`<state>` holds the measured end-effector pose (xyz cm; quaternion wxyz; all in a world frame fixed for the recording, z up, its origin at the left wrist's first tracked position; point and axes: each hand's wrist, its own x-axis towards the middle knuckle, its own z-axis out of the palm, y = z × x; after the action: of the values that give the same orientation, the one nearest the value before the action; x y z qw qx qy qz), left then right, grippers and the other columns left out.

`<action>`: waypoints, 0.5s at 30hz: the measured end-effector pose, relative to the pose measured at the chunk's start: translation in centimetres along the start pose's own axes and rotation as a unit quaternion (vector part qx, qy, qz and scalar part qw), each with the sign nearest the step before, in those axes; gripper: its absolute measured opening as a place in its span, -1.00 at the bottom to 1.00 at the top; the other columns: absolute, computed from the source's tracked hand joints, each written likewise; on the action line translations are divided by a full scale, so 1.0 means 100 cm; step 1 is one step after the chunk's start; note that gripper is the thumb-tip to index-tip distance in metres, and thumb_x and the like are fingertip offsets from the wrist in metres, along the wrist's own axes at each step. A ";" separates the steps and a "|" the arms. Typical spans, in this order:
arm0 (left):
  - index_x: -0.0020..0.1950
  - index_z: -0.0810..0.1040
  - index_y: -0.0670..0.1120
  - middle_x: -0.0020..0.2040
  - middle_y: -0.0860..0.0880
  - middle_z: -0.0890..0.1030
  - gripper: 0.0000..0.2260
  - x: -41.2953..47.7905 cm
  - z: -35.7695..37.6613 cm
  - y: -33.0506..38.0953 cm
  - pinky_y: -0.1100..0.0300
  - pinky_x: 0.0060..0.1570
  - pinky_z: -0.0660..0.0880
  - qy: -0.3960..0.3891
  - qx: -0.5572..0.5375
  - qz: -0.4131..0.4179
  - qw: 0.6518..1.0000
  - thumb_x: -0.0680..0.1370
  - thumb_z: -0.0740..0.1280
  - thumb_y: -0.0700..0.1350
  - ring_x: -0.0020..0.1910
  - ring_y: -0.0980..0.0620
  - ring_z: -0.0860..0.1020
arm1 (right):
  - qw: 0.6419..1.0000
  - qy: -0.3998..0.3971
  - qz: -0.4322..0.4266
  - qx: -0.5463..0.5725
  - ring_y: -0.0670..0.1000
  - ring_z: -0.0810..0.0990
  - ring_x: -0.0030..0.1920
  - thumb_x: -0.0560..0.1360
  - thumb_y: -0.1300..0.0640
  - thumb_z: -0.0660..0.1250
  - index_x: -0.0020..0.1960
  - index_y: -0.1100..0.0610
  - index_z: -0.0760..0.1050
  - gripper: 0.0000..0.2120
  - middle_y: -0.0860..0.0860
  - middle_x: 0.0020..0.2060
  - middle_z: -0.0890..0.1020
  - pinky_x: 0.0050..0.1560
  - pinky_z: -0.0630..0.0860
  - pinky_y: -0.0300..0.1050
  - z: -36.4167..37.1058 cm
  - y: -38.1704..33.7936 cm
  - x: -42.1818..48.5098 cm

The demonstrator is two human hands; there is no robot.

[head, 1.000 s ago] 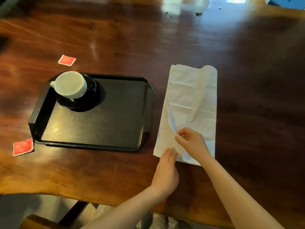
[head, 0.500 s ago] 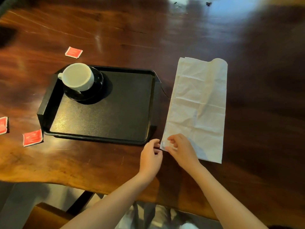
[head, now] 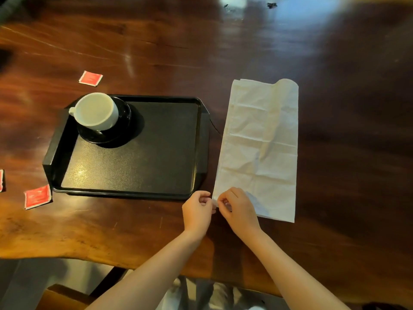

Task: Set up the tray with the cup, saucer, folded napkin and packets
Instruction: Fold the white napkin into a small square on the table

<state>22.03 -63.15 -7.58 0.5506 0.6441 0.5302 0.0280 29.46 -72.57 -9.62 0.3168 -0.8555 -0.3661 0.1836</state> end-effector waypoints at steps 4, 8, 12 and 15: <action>0.14 0.55 -0.11 -0.06 -0.05 0.62 -0.82 0.001 -0.001 -0.001 0.34 -0.23 0.58 -0.008 -0.006 -0.001 1.000 0.57 0.25 -0.24 -0.17 0.11 0.63 | 0.999 -0.026 -0.025 0.007 -0.03 0.49 -0.14 0.46 0.19 0.36 -0.10 0.13 0.57 -0.97 0.03 -0.17 0.58 -0.15 0.48 -0.16 0.004 0.002 -0.004; 0.10 0.56 -0.09 -0.08 -0.04 0.62 -0.86 -0.001 -0.003 0.002 0.30 -0.19 0.59 -0.014 -0.013 0.002 1.000 0.56 0.28 -0.14 -0.15 0.08 0.62 | 0.999 -0.036 -0.031 0.014 -0.01 0.49 -0.11 0.47 0.20 0.36 -0.05 0.14 0.58 -0.93 0.04 -0.15 0.59 -0.13 0.43 -0.20 0.004 0.007 -0.003; 0.08 0.56 -0.10 -0.15 -0.02 0.59 -0.85 -0.002 0.000 0.002 0.22 -0.16 0.60 -0.030 0.033 0.013 0.999 0.52 0.35 -0.14 -0.15 0.05 0.59 | 0.997 -0.059 -0.027 0.033 -0.05 0.48 -0.05 0.52 0.18 0.28 0.02 0.13 0.57 -0.87 0.03 -0.10 0.58 -0.06 0.35 -0.33 -0.009 0.015 -0.007; 0.07 0.57 -0.10 -0.14 0.02 0.57 -0.84 0.000 0.005 0.002 0.19 -0.13 0.59 -0.013 0.093 0.022 0.995 0.51 0.36 -0.12 -0.16 0.08 0.57 | 0.996 0.090 0.015 -0.006 0.00 0.47 0.07 0.53 0.13 0.17 0.11 0.12 0.54 -0.76 0.05 0.01 0.59 0.12 0.41 -0.15 -0.027 0.035 -0.008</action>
<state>22.43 -63.44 -7.62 0.4945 0.7040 0.5094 -0.0173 32.20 -76.10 -9.91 0.3409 -0.8757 -0.3245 0.1081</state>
